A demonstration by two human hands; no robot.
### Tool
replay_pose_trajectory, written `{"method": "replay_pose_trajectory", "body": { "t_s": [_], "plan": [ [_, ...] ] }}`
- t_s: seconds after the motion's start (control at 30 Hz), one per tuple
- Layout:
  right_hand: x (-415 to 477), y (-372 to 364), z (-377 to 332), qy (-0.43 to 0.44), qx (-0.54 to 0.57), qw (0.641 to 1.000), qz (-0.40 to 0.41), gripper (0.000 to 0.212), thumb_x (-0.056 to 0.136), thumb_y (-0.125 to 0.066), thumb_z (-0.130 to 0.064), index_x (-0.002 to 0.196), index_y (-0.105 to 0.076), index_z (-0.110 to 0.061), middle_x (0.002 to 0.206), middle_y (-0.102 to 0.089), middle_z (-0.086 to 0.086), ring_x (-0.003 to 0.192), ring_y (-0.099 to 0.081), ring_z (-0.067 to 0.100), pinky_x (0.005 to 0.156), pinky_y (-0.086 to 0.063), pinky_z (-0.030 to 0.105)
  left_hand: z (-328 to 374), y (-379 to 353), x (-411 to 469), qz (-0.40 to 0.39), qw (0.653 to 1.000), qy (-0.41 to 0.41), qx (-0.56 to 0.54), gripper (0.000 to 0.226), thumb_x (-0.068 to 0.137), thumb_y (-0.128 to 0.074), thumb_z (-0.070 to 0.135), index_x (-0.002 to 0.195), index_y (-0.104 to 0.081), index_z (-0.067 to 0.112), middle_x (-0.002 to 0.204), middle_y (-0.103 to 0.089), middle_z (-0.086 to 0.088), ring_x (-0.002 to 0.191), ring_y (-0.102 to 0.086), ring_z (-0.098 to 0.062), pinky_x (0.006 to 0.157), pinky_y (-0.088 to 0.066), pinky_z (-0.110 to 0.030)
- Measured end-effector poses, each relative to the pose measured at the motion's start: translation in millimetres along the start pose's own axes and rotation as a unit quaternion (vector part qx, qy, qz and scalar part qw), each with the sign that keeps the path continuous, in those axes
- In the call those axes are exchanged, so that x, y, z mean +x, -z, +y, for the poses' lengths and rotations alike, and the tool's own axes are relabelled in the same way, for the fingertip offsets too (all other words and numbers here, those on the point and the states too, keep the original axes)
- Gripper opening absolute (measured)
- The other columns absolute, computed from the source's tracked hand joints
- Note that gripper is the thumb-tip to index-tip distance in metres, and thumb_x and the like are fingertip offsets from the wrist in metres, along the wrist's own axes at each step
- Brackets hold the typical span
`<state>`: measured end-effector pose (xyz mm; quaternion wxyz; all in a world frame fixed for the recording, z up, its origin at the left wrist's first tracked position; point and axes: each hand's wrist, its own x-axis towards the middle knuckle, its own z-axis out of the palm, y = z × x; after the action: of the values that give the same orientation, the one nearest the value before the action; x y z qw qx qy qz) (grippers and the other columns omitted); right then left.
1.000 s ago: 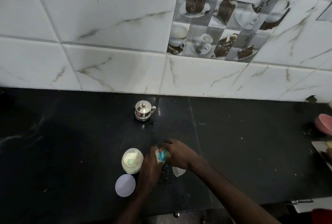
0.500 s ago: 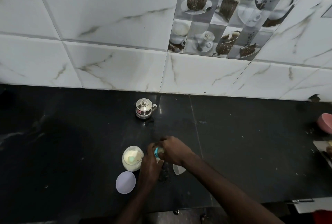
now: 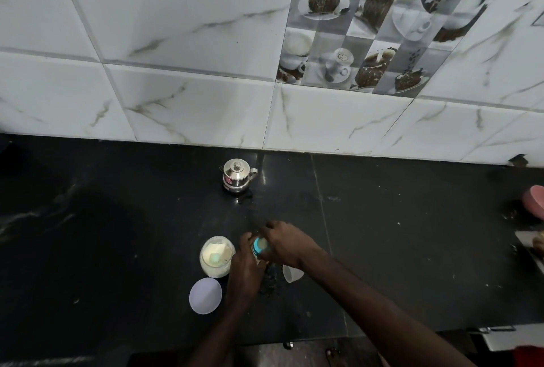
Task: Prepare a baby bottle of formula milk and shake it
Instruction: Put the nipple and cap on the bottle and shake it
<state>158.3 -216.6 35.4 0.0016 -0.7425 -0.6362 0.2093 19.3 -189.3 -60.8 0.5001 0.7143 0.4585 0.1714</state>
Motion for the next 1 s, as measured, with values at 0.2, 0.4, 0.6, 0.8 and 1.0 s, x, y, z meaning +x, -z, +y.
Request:
{"method": "replay_pose_trajectory", "body": {
  "t_s": [0.2, 0.4, 0.6, 0.8, 1.0],
  "plan": [
    [4, 4, 1, 0.034, -0.026, 0.998, -0.037, 0.052, 0.086, -0.076, -0.024, 0.133, -0.056, -0.021, 0.128, -0.057, 0.009, 0.106, -0.065, 0.030, 0.085, -0.058, 0.043, -1, -4, 3, 0.007, 0.998, -0.015, 0.064, 0.067, 0.089, -0.077, 0.020, 0.145, -0.042, 0.013, 0.131, -0.061, -0.002, 0.115, -0.064, -0.016, 0.093, -0.048, -0.023],
    [1, -1, -1, -0.042, -0.037, 0.998, -0.005, 0.042, 0.086, -0.074, -0.036, 0.118, -0.063, -0.012, 0.116, -0.064, 0.011, 0.099, -0.069, 0.034, 0.080, -0.059, 0.045, -1, 0, 2, 0.007, 1.000, -0.004, 0.022, 0.062, 0.087, -0.078, 0.018, 0.139, -0.044, 0.019, 0.116, -0.060, 0.007, 0.103, -0.063, -0.011, 0.085, -0.045, -0.021],
    [-3, -10, -4, -0.040, -0.028, 0.999, -0.006, 0.044, 0.090, -0.070, -0.038, 0.125, -0.061, -0.012, 0.116, -0.064, 0.013, 0.099, -0.068, 0.033, 0.082, -0.059, 0.045, -1, -4, 8, 0.014, 0.999, 0.031, 0.008, 0.046, 0.092, -0.072, 0.016, 0.130, -0.047, 0.020, 0.110, -0.064, 0.006, 0.100, -0.065, -0.009, 0.083, -0.045, -0.023],
    [-2, -9, -2, 0.016, -0.014, 1.000, -0.018, 0.046, 0.091, -0.070, -0.021, 0.135, -0.058, -0.015, 0.124, -0.060, 0.013, 0.105, -0.066, 0.033, 0.085, -0.057, 0.042, -4, -3, 1, 0.030, 0.999, -0.019, 0.024, 0.046, 0.088, -0.076, 0.018, 0.124, -0.048, 0.020, 0.101, -0.065, 0.008, 0.089, -0.067, -0.009, 0.075, -0.054, -0.025],
    [2, -5, -11, -0.038, -0.046, 0.998, -0.011, 0.040, 0.088, -0.072, -0.025, 0.123, -0.061, -0.010, 0.117, -0.063, 0.016, 0.098, -0.068, 0.037, 0.081, -0.059, 0.046, -3, -2, 3, 0.033, 0.999, -0.030, 0.026, 0.046, 0.086, -0.078, 0.019, 0.120, -0.048, 0.023, 0.096, -0.060, 0.014, 0.087, -0.066, -0.008, 0.074, -0.050, -0.027]
  ]
}}
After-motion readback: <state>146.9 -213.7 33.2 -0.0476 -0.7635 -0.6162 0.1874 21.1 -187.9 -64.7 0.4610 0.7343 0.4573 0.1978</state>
